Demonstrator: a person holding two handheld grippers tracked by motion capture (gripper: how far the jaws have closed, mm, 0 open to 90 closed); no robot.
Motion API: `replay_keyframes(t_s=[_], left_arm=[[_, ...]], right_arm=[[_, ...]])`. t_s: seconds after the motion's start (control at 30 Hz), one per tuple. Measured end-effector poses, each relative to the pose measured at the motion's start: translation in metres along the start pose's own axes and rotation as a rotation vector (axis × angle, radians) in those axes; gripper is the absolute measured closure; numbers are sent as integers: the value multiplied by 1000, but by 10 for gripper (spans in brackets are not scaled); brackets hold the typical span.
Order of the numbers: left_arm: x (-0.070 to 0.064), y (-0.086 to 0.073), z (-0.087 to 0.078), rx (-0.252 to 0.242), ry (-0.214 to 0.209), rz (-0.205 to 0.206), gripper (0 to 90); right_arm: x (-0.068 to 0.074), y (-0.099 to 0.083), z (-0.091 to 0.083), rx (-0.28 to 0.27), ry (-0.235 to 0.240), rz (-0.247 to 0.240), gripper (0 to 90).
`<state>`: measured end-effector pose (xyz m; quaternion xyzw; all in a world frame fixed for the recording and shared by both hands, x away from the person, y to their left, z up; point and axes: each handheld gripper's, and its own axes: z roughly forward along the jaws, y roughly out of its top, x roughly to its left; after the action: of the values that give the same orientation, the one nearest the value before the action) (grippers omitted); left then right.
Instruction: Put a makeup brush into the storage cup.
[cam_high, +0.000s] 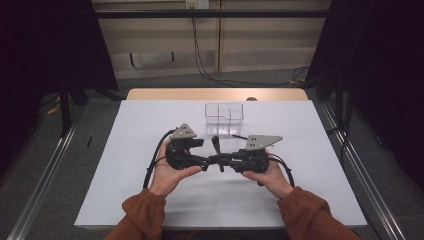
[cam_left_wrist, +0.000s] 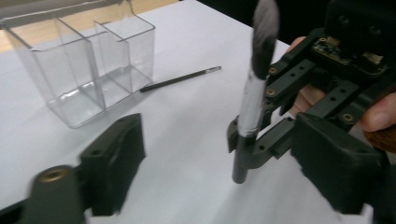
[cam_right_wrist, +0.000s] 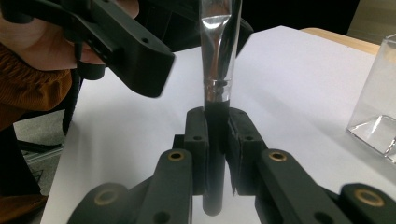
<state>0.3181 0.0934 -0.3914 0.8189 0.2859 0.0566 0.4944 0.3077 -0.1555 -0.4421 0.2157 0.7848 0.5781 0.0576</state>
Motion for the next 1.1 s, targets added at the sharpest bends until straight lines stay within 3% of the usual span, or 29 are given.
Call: replay_keyframes(t_s=[0.13,0.23,0.3,0.57,0.7,0.77,0.83,0.93,1.1], left_arm=[[4,-3,-9,-29,41,-1,73],[9,-8,-15,-48,37,-27,45],[13,-13,-18,-54,5,-31,42],[19,-25,-29,-82,66,-20,27],[20,-30,-36,-96,77,18,24],[22,-34,-38,-101,100,16,24],[23,-37,-41,-113,120,-18,24],[22,-43,-47,-132,151,4,24],[25,-53,-56,-166,177,-3,24]], right_arm=[[0,0,-4,-3,-6,7,801],[-1,0,-5,-5,-12,11,801],[-1,0,-5,-6,-11,12,801],[-1,-1,-5,9,-10,19,801],[-1,0,-6,7,-14,20,801],[-2,0,-6,14,-25,20,801],[-4,0,-7,14,-31,21,801],[-6,1,-9,12,-45,25,801],[-8,2,-11,7,-55,32,801]])
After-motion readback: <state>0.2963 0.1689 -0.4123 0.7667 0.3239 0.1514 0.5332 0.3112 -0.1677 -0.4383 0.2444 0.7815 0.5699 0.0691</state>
